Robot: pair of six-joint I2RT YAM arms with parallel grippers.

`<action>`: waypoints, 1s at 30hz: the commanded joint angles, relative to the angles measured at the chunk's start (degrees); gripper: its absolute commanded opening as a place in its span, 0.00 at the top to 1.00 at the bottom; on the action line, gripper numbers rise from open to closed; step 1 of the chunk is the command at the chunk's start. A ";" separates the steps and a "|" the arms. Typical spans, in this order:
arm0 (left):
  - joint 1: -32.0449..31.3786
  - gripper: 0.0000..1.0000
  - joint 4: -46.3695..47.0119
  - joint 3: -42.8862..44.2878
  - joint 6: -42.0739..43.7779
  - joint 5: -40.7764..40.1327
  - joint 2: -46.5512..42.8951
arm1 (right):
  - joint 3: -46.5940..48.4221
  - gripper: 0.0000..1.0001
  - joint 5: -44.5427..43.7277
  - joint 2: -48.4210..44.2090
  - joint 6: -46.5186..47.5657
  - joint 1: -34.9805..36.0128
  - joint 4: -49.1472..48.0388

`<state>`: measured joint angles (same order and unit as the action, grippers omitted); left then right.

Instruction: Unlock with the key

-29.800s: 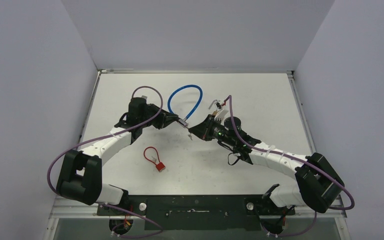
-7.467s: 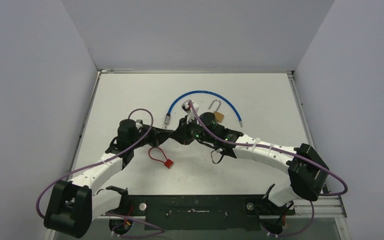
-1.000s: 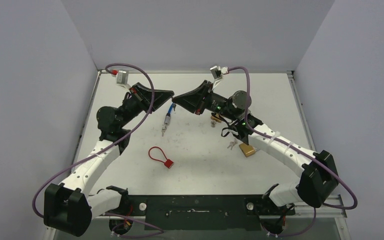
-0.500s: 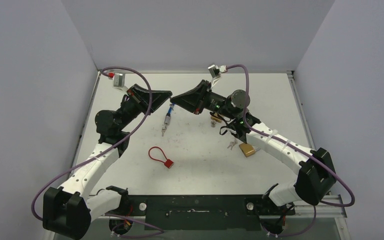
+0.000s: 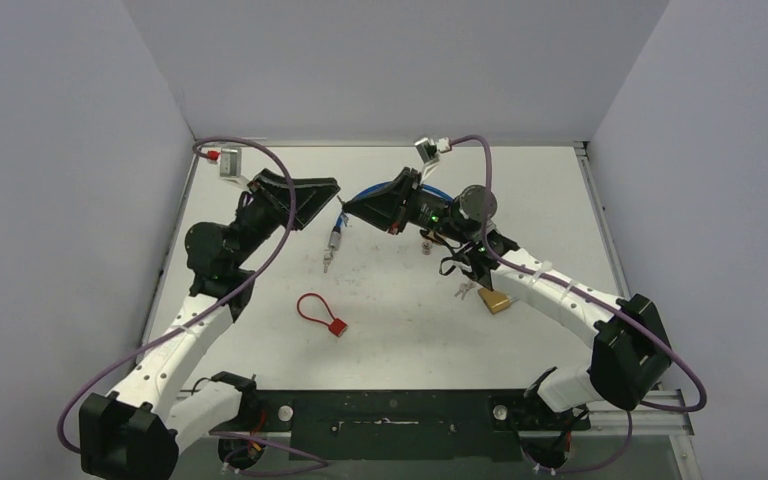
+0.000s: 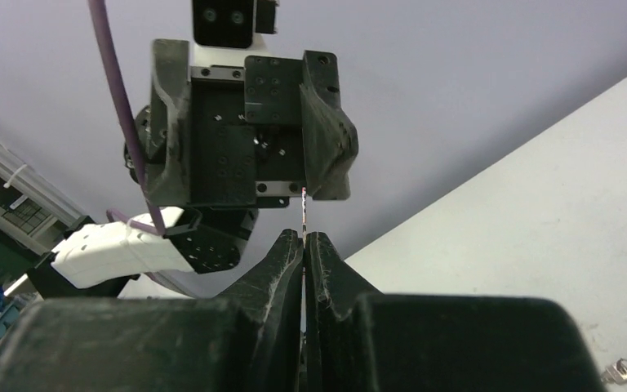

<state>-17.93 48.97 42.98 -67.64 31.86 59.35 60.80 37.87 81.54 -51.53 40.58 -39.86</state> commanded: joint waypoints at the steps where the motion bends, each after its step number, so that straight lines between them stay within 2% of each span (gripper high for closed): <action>1: 0.37 0.33 -13.39 1.43 4.54 -8.19 -4.37 | -2.02 1.00 -0.97 -3.33 0.81 -0.98 -2.29; 4: 0.87 0.28 -27.54 3.37 8.92 -14.13 -6.27 | -3.79 1.00 -0.95 -4.66 0.89 -1.32 -1.69; 10: 0.89 0.26 -59.23 8.93 14.95 -28.07 -6.82 | -7.61 1.00 -0.89 -7.58 2.48 -1.38 1.44; 14: 0.30 0.27 -72.89 11.20 16.95 -29.00 -2.03 | -10.16 1.00 -2.19 -9.36 4.69 -1.38 7.34; 19: -4.82 0.34 -79.07 7.83 15.98 -32.53 2.71 | -14.68 1.00 -5.59 -12.18 7.69 -1.38 14.78; 22: -7.42 0.33 -81.21 5.42 13.33 -36.25 4.01 | -18.03 1.00 -7.55 -13.47 8.60 -1.29 17.27; 30: -13.85 0.30 -89.80 2.73 5.16 -39.95 11.73 | -27.72 1.00 -11.45 -17.73 9.60 -1.29 17.42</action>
<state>-29.63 -34.50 45.89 -57.39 -4.27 68.36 35.92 29.76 67.18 -43.79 39.40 -21.17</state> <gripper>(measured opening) 0.698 0.029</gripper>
